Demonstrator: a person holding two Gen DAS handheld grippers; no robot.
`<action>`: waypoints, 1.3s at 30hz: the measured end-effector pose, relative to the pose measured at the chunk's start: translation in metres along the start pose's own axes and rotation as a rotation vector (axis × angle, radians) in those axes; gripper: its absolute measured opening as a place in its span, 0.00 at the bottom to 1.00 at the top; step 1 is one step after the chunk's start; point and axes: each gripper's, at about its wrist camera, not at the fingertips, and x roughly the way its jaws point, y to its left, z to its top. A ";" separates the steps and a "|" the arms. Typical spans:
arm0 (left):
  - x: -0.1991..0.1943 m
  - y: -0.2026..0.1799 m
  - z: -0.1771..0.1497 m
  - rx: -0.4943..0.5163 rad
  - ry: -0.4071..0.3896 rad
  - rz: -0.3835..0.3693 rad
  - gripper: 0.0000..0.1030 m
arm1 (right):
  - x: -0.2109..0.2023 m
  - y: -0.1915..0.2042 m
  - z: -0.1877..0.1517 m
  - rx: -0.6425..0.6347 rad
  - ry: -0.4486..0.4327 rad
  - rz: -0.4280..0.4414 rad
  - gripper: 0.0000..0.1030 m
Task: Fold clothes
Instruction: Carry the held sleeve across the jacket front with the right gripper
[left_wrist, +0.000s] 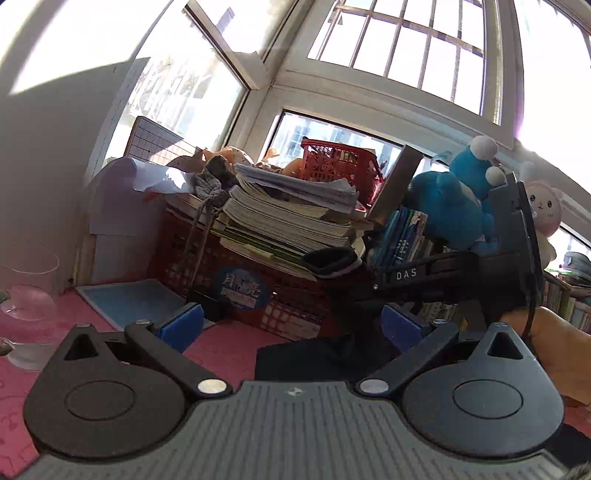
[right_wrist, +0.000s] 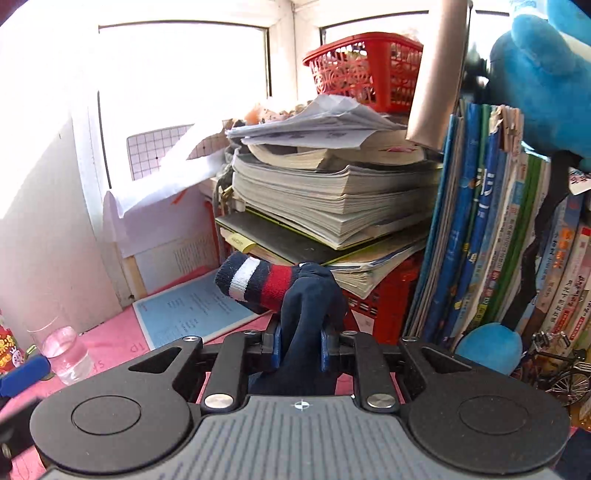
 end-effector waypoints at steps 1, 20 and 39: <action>-0.004 -0.019 -0.006 0.057 0.059 -0.084 1.00 | -0.008 -0.005 0.001 0.013 -0.007 0.000 0.20; 0.025 -0.050 -0.068 -0.214 0.452 -0.410 1.00 | -0.148 -0.103 -0.069 0.180 -0.074 -0.131 0.18; 0.052 -0.081 -0.074 0.075 0.515 -0.070 0.99 | -0.214 -0.135 -0.121 0.219 -0.106 -0.236 0.18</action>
